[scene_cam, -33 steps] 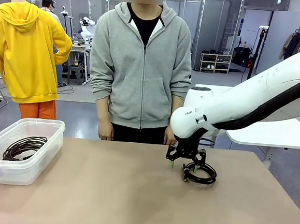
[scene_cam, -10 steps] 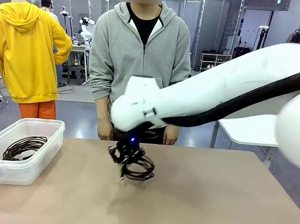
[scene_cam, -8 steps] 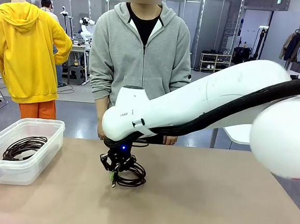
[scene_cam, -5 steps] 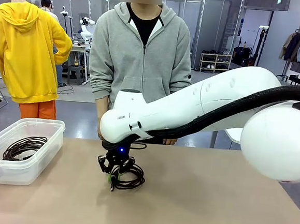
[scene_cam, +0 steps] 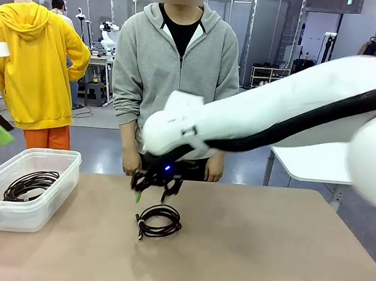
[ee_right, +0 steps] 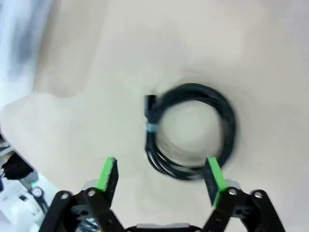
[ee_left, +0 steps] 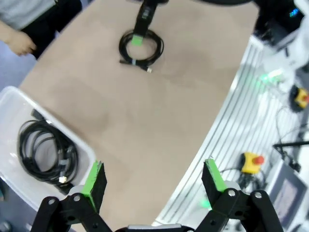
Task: Organize and store the cables.
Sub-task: Place the USB Extension Cable into the Organizing box.
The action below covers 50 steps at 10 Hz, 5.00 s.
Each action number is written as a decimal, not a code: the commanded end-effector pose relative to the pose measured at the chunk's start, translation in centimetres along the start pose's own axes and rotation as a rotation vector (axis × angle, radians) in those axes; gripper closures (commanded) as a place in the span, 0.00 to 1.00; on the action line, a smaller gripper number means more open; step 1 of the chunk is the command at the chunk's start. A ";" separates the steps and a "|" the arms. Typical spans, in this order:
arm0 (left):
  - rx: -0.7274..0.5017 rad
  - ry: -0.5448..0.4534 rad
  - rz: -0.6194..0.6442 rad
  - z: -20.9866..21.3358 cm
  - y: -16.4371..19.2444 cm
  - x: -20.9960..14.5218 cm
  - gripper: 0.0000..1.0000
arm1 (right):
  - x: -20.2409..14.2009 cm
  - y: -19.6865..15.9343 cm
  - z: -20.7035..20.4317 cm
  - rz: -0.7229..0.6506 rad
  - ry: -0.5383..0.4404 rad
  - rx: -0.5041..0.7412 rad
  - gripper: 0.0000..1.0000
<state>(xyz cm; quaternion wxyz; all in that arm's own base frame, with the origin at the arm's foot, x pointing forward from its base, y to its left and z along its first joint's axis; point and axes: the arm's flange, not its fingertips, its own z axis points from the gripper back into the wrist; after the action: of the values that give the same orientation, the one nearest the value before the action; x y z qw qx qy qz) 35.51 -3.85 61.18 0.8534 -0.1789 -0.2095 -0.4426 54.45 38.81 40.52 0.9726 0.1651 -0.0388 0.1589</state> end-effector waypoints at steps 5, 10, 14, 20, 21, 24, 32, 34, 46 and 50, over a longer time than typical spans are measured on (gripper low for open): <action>0.263 0.094 0.501 -11.5 -6.1 9.0 0.00 | -15.4 -21.6 16.2 0.485 -0.077 0.272 0.00; 0.290 0.177 0.876 -23.7 -5.9 12.9 0.00 | -24.7 -29.3 19.9 0.547 -0.215 0.069 0.00; 0.249 0.282 1.055 -31.2 -2.2 14.1 0.00 | -28.7 -30.9 20.8 0.607 -0.247 -0.090 0.00; 0.318 0.272 1.178 -37.2 2.0 11.9 0.00 | -29.8 -31.7 21.7 0.583 -0.267 -0.122 0.00; 0.300 0.268 1.191 -37.7 2.2 11.7 0.04 | -29.8 -31.7 21.7 0.583 -0.267 -0.122 0.00; 0.338 0.268 1.167 -39.8 3.2 12.1 0.21 | -29.8 -31.7 21.7 0.583 -0.267 -0.122 0.00; 0.419 0.326 1.151 -42.1 3.6 13.2 0.99 | -29.8 -31.7 21.7 0.583 -0.267 -0.122 0.00; 0.425 0.361 1.162 -42.3 3.5 12.8 1.00 | -29.8 -31.7 21.7 0.583 -0.267 -0.122 0.00; 0.415 0.229 0.647 -16.4 6.4 19.3 1.00 | -29.8 -31.7 21.7 0.583 -0.267 -0.122 0.00; 0.402 0.255 0.423 -5.4 16.4 5.8 1.00 | -29.8 -31.7 21.7 0.583 -0.267 -0.122 0.00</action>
<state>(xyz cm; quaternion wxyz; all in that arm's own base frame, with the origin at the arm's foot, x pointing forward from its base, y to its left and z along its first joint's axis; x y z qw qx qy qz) 54.67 -5.70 58.34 0.9700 0.0061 -0.1347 -0.2025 36.08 -5.76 47.35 0.8782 0.1105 -0.2259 0.4068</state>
